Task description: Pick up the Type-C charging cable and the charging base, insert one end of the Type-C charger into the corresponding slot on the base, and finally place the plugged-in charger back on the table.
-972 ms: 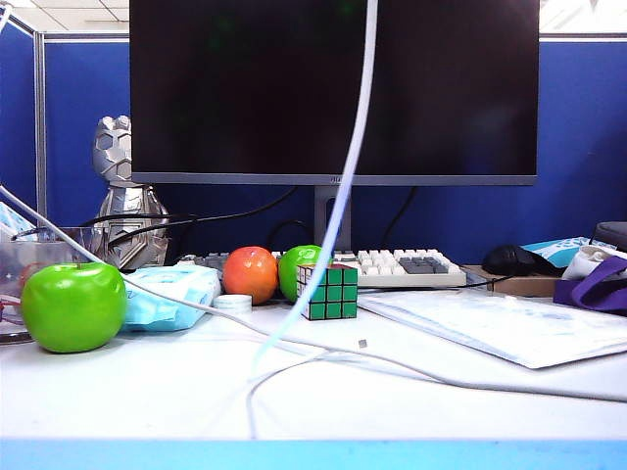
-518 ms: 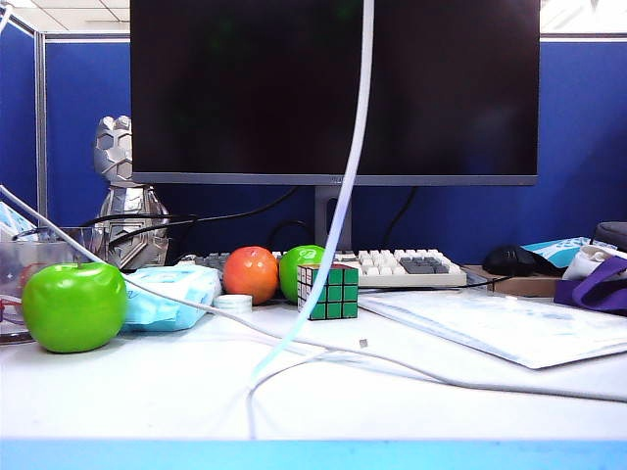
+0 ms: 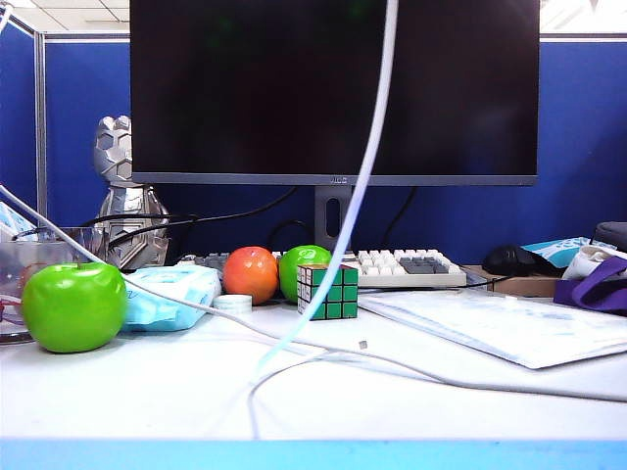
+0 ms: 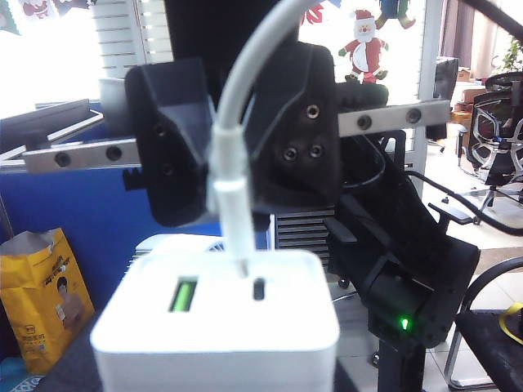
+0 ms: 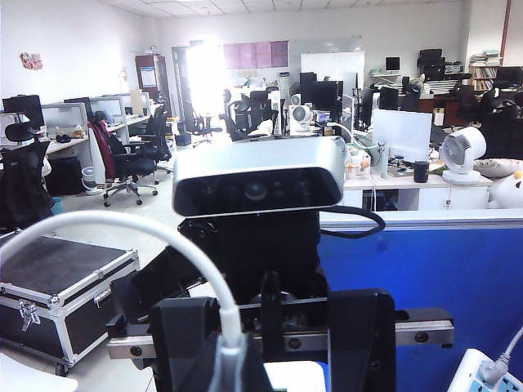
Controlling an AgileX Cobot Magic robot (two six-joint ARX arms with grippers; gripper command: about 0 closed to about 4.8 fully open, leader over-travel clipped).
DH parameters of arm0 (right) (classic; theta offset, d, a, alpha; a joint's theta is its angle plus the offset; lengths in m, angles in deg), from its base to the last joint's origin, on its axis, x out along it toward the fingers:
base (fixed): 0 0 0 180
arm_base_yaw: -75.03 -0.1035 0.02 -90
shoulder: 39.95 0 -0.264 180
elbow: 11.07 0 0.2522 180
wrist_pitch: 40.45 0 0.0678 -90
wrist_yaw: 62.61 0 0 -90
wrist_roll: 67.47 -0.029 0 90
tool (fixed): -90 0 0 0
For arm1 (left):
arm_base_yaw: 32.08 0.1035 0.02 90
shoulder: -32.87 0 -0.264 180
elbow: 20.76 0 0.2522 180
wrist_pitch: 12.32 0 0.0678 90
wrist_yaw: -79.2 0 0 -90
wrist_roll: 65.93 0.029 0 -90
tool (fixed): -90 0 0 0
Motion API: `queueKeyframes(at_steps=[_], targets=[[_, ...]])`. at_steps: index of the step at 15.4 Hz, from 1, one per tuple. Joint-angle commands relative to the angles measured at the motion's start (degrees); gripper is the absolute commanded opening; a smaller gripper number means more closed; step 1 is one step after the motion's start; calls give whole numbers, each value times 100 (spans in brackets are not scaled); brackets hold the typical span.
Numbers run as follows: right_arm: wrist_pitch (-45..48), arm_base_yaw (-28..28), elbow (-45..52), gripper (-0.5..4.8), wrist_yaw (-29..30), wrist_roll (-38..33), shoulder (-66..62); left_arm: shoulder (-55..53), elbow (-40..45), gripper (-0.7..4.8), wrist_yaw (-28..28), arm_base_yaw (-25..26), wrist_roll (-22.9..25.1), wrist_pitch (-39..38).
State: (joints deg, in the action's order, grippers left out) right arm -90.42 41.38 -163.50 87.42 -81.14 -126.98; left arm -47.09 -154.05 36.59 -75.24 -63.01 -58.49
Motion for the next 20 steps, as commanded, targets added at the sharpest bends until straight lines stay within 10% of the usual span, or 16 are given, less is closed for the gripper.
queueKeyframes(at_steps=[1,20], targets=[[-2,-190,-2,-1,13,20,-61,39,-42,22,33,-2,-17,208],[-1823,-188,-2,-1,-529,1738,153,85,-42,21,-260,4,-188,892]])
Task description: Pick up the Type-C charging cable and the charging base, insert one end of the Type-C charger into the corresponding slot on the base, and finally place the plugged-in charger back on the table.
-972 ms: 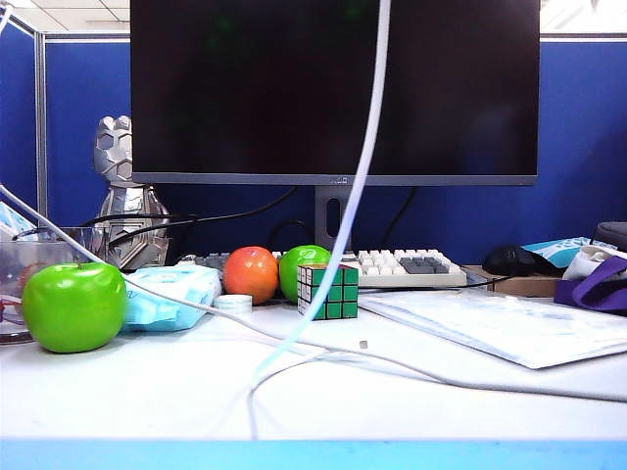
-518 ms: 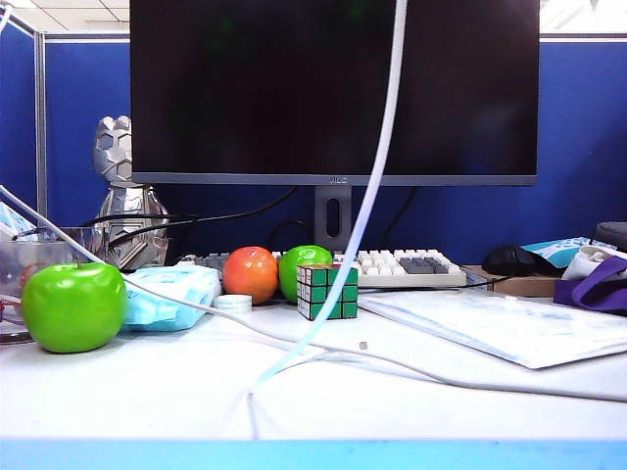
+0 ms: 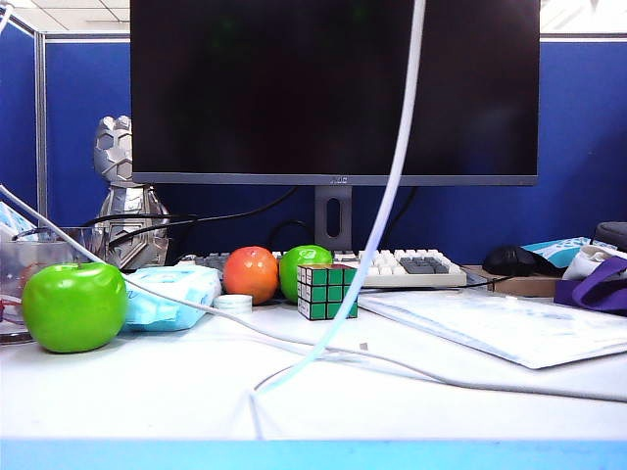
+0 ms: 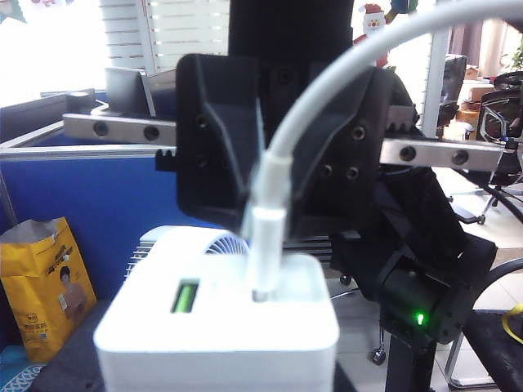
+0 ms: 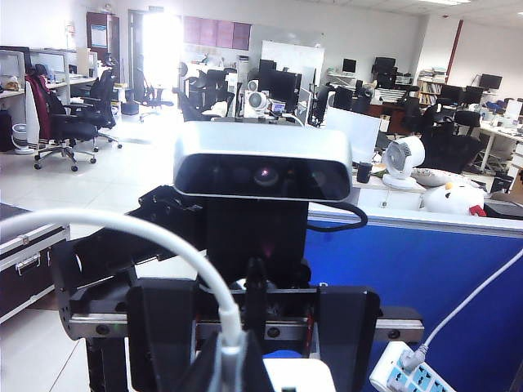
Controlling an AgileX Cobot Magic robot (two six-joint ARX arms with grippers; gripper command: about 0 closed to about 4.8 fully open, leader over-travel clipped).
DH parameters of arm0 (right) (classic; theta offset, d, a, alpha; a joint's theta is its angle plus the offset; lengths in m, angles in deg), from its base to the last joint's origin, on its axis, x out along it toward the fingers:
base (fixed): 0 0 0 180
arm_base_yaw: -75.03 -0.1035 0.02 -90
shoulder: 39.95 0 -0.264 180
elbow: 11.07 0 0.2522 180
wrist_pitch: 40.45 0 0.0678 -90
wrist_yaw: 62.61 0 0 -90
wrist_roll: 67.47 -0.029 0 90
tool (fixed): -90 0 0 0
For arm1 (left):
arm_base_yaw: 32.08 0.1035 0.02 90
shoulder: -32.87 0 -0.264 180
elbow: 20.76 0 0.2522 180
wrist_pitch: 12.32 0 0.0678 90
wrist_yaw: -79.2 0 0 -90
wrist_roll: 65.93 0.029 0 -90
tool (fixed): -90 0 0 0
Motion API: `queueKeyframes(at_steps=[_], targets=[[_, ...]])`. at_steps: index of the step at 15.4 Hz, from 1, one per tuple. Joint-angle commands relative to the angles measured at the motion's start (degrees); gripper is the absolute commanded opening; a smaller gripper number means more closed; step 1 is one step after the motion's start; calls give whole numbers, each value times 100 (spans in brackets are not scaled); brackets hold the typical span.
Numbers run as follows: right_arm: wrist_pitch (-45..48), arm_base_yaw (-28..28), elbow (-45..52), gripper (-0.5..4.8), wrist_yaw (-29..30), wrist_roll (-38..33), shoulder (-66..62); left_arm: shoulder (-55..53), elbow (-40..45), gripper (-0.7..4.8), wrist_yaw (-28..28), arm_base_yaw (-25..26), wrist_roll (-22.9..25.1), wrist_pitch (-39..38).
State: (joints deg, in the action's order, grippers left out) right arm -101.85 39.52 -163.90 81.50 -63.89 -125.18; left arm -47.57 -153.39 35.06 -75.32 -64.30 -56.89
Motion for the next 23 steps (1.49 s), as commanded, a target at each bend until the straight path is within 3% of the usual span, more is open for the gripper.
queueKeyframes(at_steps=[1,4,8,12,15,16,19,20,21,23], targets=[[-920,2,33,-1,-74,-13,0,166,-107,21,-107,13,-59,728],[-1088,9,33,-1,-155,400,96,186,-107,21,-107,13,-59,732],[-1539,7,35,-1,-149,376,55,192,-107,20,-96,13,-59,713],[-1687,0,35,-1,-146,96,-15,192,-107,16,393,11,122,597],[-1711,-42,37,-1,-170,131,-28,192,-107,16,297,11,144,483],[-2260,-254,39,-1,-649,505,-90,197,-107,16,302,11,151,579],[-1996,-243,35,2,-664,343,-76,201,-107,16,299,11,153,535],[-1740,-234,31,179,-896,208,-20,201,-107,16,299,11,157,490],[-1648,-232,26,248,-1080,201,31,201,-107,16,304,11,157,470],[-1517,-216,17,248,-1309,201,109,199,-105,16,295,11,188,428]])
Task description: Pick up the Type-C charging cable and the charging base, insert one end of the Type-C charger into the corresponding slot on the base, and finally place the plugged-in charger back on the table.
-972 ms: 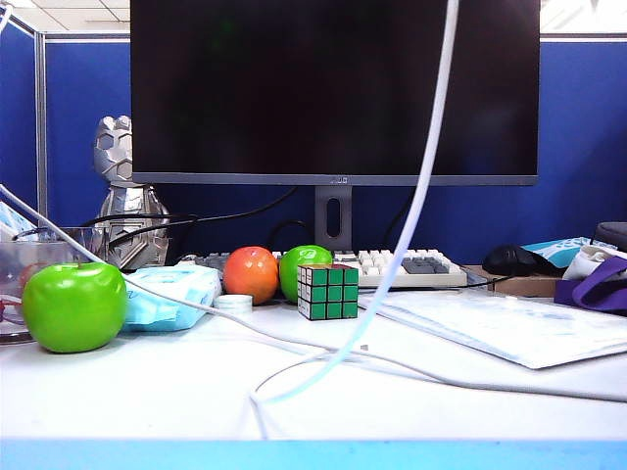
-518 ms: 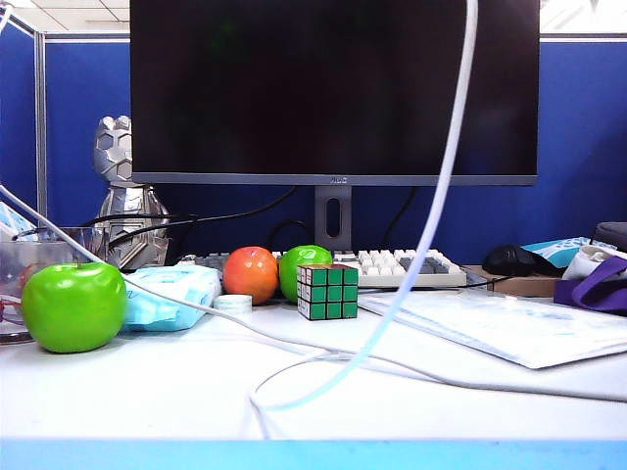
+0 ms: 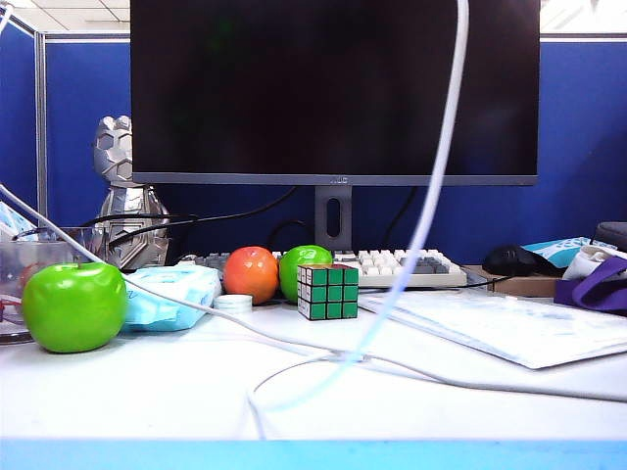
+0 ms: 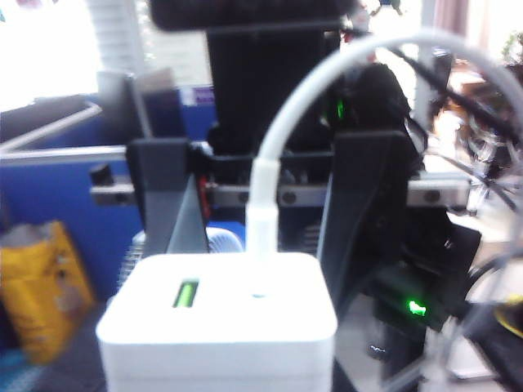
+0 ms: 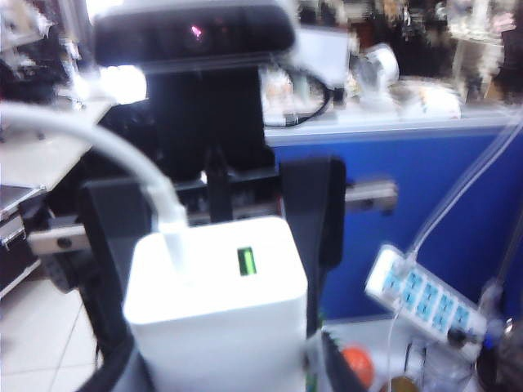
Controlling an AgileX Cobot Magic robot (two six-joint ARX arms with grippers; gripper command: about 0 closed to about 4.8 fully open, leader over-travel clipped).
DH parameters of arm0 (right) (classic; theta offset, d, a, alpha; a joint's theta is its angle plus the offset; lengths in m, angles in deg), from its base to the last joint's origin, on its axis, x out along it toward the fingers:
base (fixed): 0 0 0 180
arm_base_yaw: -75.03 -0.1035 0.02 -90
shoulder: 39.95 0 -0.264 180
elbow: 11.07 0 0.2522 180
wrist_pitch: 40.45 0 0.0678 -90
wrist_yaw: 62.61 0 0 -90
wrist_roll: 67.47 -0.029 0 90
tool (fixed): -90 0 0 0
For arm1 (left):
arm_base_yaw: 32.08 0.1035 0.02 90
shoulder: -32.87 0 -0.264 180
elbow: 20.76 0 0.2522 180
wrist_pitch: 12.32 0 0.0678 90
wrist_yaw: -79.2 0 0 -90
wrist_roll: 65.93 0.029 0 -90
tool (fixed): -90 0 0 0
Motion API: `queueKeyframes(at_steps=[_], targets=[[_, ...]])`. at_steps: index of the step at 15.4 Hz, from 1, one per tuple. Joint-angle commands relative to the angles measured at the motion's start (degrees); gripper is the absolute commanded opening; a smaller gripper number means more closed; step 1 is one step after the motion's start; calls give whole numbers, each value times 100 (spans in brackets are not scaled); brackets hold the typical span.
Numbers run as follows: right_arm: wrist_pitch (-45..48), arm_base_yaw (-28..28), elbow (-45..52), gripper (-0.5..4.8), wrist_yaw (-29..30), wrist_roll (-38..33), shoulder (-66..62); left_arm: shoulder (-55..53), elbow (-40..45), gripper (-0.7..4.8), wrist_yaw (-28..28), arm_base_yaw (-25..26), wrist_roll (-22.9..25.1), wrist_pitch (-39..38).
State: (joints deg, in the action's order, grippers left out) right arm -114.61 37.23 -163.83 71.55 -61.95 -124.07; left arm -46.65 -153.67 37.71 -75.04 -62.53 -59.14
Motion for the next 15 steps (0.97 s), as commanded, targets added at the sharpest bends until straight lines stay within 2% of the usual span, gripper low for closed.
queueKeyframes(at_steps=[1,2,4,8,11,13,15], targets=[[-131,28,11,248,-472,4,81,107,-76,16,-61,-13,105,531],[-52,28,11,248,-610,4,166,107,-76,16,-251,-9,120,424],[114,31,11,247,-1617,66,396,63,-76,17,-946,-9,562,-122],[13,28,11,247,-2898,70,529,-90,-76,17,-2052,-9,984,-986],[-72,26,11,243,-2900,72,531,-424,-74,17,-2653,-9,1016,-1657],[-81,17,11,243,-2903,72,564,-726,-74,17,-3261,-9,1147,-2214],[-81,17,11,243,-2907,74,588,-1056,-74,17,-3475,-9,1283,-2632]])
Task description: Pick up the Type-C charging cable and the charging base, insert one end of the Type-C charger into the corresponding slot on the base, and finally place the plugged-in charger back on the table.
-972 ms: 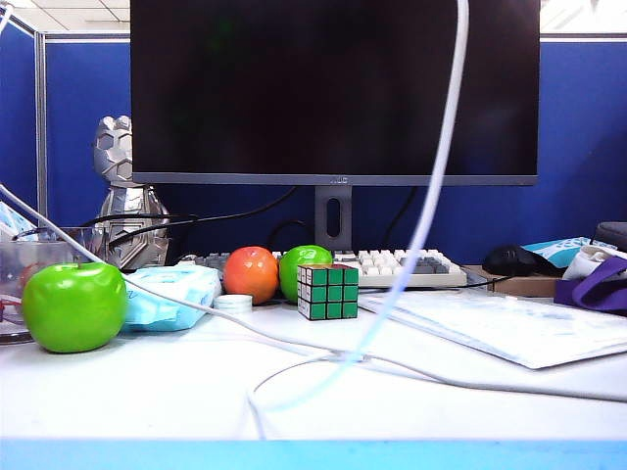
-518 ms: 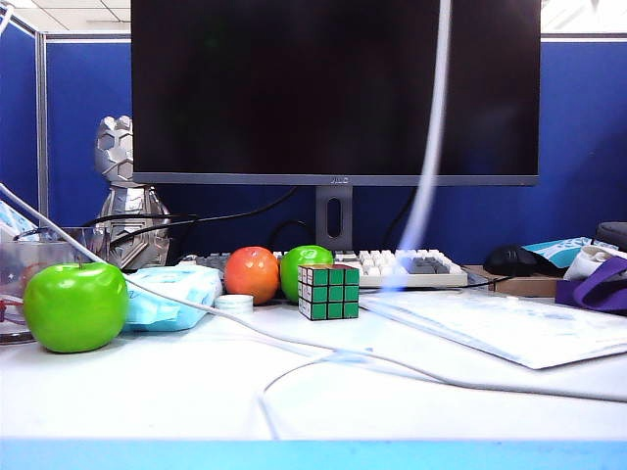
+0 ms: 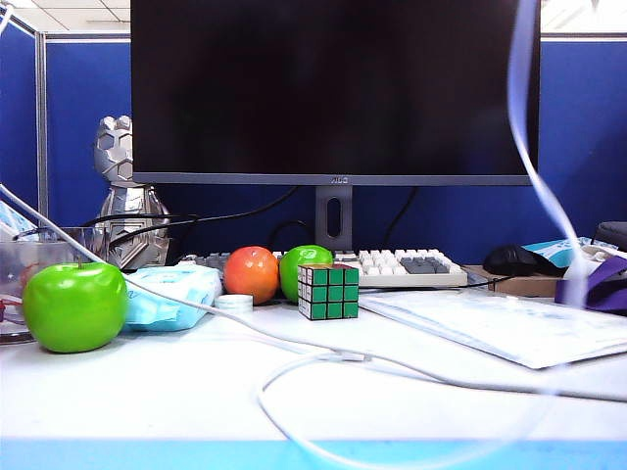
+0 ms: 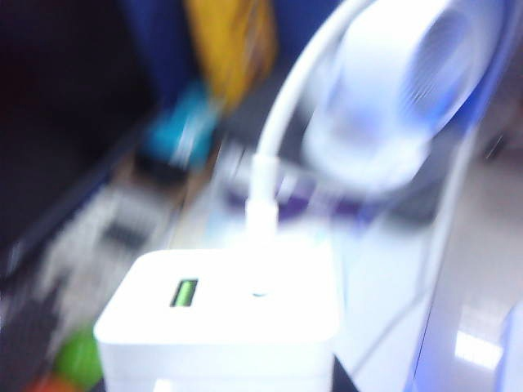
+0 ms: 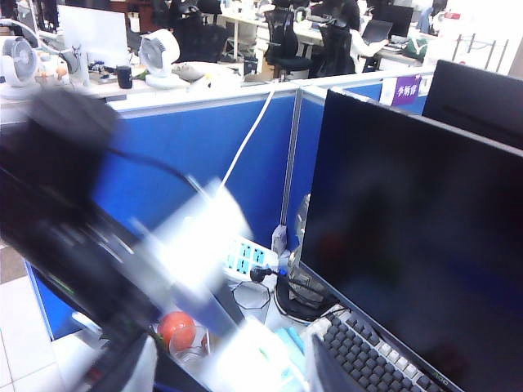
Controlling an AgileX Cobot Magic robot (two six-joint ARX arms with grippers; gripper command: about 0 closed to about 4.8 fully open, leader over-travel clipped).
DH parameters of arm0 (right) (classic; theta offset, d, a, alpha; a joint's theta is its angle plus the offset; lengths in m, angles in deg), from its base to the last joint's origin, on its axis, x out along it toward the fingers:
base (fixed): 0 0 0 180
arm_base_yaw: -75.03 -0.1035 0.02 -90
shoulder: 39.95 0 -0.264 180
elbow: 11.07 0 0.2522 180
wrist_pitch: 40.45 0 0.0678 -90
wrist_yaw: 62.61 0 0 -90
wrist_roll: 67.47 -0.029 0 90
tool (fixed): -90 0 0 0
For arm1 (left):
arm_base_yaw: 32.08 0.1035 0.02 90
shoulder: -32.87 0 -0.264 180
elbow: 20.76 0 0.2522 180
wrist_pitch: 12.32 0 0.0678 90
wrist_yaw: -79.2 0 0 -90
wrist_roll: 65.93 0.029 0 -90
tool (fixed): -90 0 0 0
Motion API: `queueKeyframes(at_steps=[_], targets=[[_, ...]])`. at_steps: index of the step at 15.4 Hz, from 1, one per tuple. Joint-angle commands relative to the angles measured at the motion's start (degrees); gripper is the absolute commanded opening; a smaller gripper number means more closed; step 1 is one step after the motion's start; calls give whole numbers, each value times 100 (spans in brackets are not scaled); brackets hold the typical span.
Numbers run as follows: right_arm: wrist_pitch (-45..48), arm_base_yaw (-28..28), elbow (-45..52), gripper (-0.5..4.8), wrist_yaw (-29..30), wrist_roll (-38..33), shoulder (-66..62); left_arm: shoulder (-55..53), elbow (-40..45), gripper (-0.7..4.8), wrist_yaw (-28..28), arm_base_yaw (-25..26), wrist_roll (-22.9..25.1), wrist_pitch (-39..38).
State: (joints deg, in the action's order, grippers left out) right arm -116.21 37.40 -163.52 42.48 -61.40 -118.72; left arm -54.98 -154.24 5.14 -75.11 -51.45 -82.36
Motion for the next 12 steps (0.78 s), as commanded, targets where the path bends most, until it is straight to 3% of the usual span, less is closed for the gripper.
queueKeyframes(at_steps=[1,6,7,9,12], targets=[[55,0,-20,243,2,33,52,-745,22,17,-223,-4,186,-533],[-85,0,-17,243,0,39,79,-2138,26,17,-376,-15,181,-734],[-103,0,-17,243,-22,37,81,-3228,26,18,-605,-13,179,-778],[-238,0,-13,243,-22,42,72,-3864,26,18,-820,22,168,-748],[-297,0,-11,243,-387,42,116,-4476,26,42,-824,44,105,-688]])
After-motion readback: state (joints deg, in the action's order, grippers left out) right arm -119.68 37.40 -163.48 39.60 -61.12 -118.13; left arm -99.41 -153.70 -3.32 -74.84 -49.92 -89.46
